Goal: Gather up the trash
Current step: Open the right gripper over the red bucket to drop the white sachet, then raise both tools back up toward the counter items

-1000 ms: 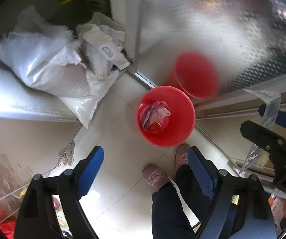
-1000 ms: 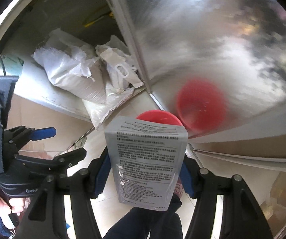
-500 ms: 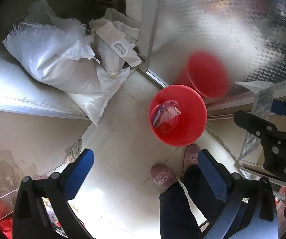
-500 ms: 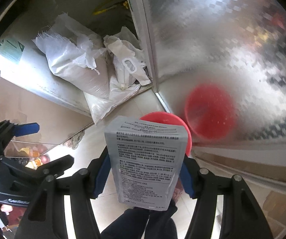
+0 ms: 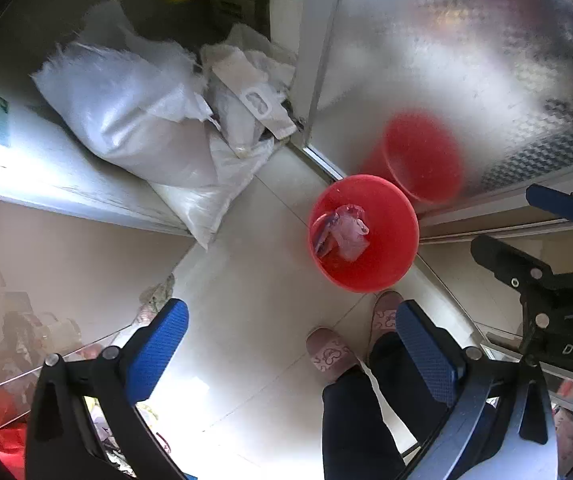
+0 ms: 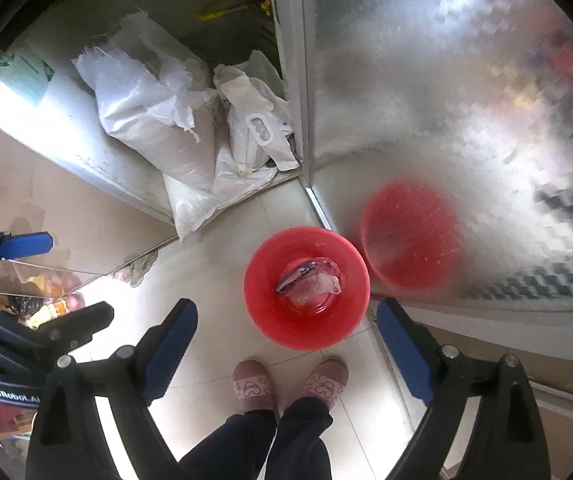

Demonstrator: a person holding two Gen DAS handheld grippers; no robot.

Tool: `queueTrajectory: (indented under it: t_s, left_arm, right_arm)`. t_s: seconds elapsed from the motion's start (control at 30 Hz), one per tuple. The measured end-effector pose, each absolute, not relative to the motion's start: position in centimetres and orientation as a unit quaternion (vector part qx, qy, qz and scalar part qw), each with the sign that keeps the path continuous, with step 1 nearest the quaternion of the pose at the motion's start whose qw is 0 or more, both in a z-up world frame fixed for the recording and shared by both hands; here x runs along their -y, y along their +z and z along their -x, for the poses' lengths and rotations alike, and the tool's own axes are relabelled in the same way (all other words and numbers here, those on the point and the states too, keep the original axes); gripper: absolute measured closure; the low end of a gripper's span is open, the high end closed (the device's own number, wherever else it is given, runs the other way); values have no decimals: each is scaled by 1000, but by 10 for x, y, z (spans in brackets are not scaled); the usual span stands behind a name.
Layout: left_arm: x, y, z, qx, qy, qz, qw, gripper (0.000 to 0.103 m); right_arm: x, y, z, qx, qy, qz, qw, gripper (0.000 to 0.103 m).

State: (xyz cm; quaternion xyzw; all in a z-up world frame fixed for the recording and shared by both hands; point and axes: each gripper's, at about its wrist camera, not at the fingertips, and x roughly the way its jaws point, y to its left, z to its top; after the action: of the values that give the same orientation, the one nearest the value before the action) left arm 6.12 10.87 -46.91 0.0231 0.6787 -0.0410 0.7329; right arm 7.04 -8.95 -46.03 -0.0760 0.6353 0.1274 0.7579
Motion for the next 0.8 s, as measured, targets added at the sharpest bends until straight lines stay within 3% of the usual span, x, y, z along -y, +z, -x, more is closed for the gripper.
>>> queueTrajectory:
  t_s: [0.53,0.8]
  left_arm:
    - [-128,-265,-22,-602,-12,-7,798,0]
    - [-132,-173,-15,-552,-5,6,834,0]
  right_arm:
    - [74,-268,-44,-566,183,90,799,1]
    - [76,-182,-38,-519,196,108,825,1]
